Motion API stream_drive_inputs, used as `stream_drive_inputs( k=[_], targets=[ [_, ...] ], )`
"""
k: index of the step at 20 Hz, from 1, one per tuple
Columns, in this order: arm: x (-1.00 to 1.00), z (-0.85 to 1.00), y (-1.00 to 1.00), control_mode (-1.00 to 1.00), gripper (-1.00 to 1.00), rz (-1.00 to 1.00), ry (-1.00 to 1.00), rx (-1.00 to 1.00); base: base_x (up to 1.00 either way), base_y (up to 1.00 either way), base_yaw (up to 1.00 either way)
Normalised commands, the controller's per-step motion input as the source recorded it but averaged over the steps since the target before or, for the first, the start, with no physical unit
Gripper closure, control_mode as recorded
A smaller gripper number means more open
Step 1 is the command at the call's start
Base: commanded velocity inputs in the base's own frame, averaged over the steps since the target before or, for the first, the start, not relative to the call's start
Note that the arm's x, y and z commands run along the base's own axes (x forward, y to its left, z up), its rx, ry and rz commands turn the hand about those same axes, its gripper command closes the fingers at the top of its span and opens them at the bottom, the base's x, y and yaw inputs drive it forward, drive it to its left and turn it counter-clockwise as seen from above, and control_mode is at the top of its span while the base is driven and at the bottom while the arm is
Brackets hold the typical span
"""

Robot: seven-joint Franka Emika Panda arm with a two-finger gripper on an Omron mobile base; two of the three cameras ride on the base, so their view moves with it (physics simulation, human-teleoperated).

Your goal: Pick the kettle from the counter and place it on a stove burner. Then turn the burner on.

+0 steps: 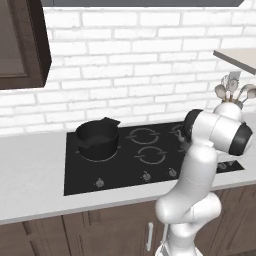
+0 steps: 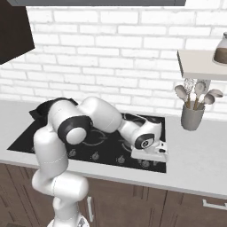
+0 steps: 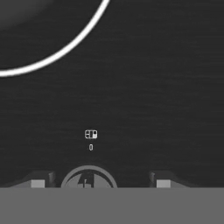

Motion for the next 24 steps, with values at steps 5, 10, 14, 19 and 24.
stream_drive_inputs(
  k=[5, 10, 14, 19, 24],
  targets=[
    [0.00, -0.42, -0.05, -1.00, 1.00, 0.00, 0.02, 0.00, 0.00, 0.00, 0.00],
    [0.00, -0.40, 0.00, -1.00, 1.00, 0.00, 0.04, 0.00, 0.00, 0.00, 0.00],
    [-0.06, -0.34, 0.03, -1.00, 1.00, -0.01, 0.04, 0.00, 0.00, 0.00, 0.00],
    [-0.20, -0.35, 0.22, -1.00, 1.00, -0.05, 0.03, 0.00, 0.00, 0.00, 0.00],
    [-0.23, -0.34, 0.38, -1.00, 1.00, -0.05, 0.00, 0.00, 0.00, 0.00, 0.00]
  ],
)
